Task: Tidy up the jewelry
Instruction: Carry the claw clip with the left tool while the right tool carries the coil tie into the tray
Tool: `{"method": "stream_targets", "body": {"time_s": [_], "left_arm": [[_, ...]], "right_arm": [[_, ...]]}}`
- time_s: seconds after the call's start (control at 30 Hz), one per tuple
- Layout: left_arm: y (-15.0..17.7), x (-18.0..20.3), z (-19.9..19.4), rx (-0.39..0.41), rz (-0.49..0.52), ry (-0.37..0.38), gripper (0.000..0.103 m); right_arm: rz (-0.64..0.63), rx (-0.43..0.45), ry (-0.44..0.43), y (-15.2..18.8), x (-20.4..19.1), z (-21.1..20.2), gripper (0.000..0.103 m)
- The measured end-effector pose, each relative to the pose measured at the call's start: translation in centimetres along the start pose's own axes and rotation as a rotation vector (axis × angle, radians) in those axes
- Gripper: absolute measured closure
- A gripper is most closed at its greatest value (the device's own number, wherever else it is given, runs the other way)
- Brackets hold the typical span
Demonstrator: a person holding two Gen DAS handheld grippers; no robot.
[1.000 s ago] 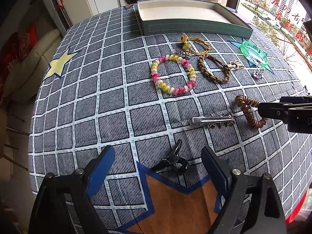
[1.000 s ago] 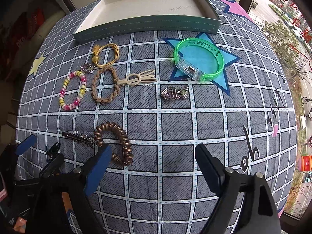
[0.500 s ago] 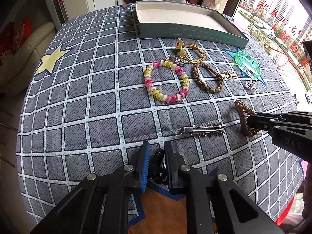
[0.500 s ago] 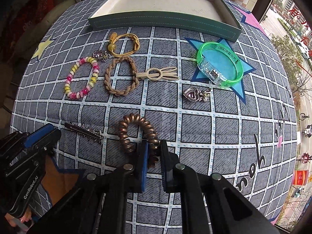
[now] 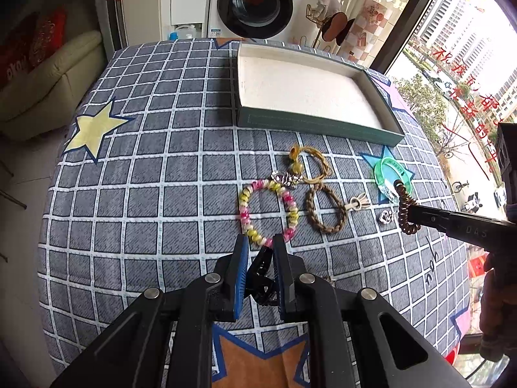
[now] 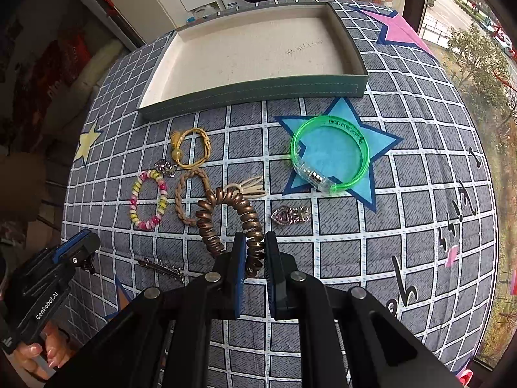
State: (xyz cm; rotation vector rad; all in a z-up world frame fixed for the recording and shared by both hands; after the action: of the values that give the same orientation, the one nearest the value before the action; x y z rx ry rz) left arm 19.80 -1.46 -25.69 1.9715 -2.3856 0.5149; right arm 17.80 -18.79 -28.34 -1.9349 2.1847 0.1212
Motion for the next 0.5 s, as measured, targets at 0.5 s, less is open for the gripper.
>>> {"method": "stream_targets", "body": {"time_s": [0.5], "left_arm": [[-16.1, 2.9, 3.8, 0.08, -0.031, -0.02, 0.075]], "right_arm": [[-0.025, 0.065, -0.028, -15.3, 3.2, -1.8, 0.09]]}}
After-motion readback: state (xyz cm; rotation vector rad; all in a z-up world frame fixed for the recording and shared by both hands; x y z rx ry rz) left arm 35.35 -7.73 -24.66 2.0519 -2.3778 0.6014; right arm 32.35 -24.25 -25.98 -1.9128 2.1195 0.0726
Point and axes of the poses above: each gripper's, at about its wrist camera, not at the fingertips, and z roughly the way its jaws point, x to its right, y to its underside, the point moved 8 cm from there along z, roughly the way its jaws point, and after that the axes turned 11 degrees about -x, right-handed, at the moved point
